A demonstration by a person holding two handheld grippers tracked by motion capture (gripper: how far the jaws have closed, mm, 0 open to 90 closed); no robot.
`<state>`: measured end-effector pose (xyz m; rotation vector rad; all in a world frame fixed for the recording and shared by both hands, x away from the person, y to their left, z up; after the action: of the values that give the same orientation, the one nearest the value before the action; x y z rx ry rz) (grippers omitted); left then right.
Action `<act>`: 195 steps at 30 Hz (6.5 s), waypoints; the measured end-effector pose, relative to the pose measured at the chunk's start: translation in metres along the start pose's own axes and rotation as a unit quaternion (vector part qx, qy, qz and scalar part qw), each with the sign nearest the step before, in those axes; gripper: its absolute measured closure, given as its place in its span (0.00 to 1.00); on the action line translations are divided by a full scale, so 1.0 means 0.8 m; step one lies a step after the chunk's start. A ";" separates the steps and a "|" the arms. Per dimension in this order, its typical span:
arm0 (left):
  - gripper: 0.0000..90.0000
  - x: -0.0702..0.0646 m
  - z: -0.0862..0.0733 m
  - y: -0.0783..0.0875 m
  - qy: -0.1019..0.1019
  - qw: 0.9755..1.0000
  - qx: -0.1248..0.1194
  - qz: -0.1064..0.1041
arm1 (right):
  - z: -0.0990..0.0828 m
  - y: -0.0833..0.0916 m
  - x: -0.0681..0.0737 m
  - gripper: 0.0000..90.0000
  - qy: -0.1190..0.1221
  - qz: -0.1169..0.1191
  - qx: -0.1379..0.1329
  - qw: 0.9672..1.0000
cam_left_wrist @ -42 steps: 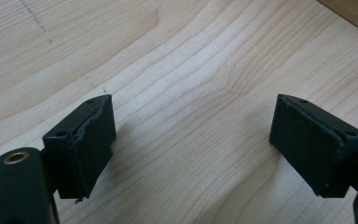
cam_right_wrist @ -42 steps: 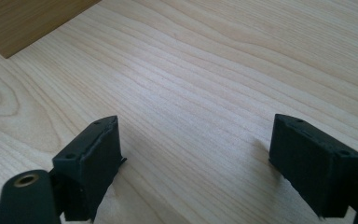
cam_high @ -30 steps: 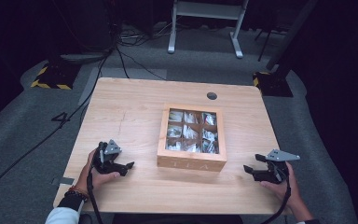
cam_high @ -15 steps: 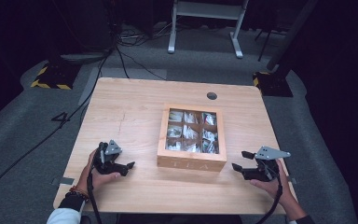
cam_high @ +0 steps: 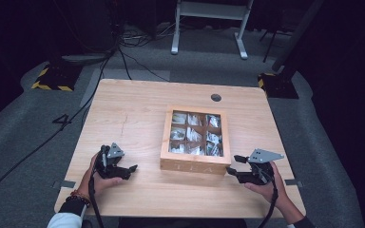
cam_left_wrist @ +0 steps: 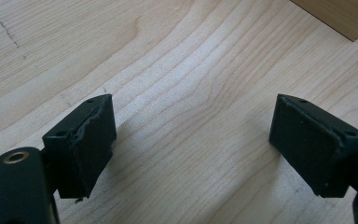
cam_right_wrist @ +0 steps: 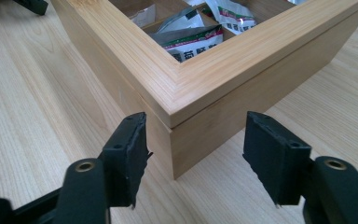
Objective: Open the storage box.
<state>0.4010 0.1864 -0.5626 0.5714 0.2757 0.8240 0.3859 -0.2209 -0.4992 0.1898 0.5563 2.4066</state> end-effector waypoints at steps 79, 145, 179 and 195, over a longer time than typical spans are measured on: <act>0.42 -0.105 0.170 -0.015 -0.199 0.970 -0.143 -0.001 | 0.064 0.004 -0.003 0.41 -0.026 -0.026 -0.060 0.997; 0.60 -0.050 0.288 -0.018 -0.116 0.958 -0.260 -0.022 | -0.055 0.033 -0.093 0.36 -0.067 -0.084 0.027 0.994; 0.65 -0.019 0.332 -0.033 -0.069 0.957 -0.283 -0.009 | -0.069 0.022 -0.092 0.36 -0.068 -0.091 0.046 0.992; 0.66 -0.007 0.342 -0.045 -0.057 0.958 -0.281 0.004 | -0.076 0.015 -0.088 0.36 -0.063 -0.083 0.056 0.993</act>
<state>0.5403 0.0617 -0.3601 0.0839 -0.0711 0.8282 0.4172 -0.2943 -0.5478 0.3287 0.6246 2.1877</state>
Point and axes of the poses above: each handheld gripper's, and its own axes: y roughly backward along the jaws, z roughly out of its top, x roughly to its left, the point moved 8 cm from there along -y, roughly forward along the jaws, and after that the axes turned 11 degrees about -x, right-handed, at the moved point
